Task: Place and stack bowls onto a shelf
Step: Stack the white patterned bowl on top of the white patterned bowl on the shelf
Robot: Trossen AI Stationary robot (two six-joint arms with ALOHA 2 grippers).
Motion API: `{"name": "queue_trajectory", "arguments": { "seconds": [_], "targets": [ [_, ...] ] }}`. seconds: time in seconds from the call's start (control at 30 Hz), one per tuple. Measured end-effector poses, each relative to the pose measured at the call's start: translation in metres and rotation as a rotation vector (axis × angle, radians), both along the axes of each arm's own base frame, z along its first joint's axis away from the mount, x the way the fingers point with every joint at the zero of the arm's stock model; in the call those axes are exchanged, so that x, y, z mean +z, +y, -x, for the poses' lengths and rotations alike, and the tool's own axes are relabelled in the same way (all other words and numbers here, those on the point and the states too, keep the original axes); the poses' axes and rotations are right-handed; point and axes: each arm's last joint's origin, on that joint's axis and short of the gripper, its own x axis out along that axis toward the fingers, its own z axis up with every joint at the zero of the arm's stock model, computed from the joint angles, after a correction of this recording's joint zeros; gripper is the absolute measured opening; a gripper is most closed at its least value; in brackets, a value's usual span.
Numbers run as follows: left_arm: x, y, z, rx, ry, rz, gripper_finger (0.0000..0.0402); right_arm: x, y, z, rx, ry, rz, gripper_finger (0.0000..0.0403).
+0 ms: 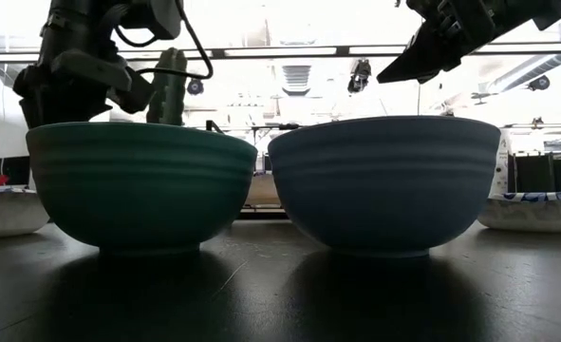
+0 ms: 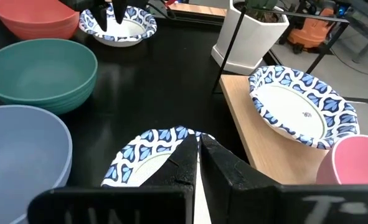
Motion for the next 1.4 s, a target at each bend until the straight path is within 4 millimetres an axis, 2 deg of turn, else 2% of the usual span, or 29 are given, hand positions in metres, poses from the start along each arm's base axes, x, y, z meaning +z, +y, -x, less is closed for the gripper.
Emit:
{"name": "queue_trajectory", "arguments": {
  "seconds": [0.2, 0.77, 0.97, 1.17, 1.27, 1.4],
  "targets": [
    [-0.007, -0.006, -0.001, 0.016, -0.041, -0.017, 0.0173, 0.0, 0.0, 0.0, -0.001, 0.0, -0.002, 0.0009],
    [-0.033, -0.011, 0.013, 0.069, -0.017, -0.062, 0.0164, 0.0, 0.0, 0.0, -0.012, -0.007, -0.025, 0.0009],
    [-0.038, -0.011, 0.013, 0.073, -0.028, -0.059, 0.0125, 0.0, 0.0, 0.0, -0.016, -0.01, -0.035, 0.0009],
    [-0.035, -0.012, 0.012, 0.054, -0.035, -0.056, 0.0054, 0.0, 0.0, 0.0, -0.016, -0.009, -0.035, 0.0009],
    [-0.029, -0.012, 0.009, 0.025, -0.033, -0.055, 0.0015, 0.0, 0.0, 0.0, -0.016, -0.009, -0.034, 0.0009],
    [-0.009, -0.013, 0.007, -0.078, 0.004, -0.057, 0.0008, 0.0, 0.0, 0.0, -0.015, -0.005, -0.033, 0.0009]
  ]
}}
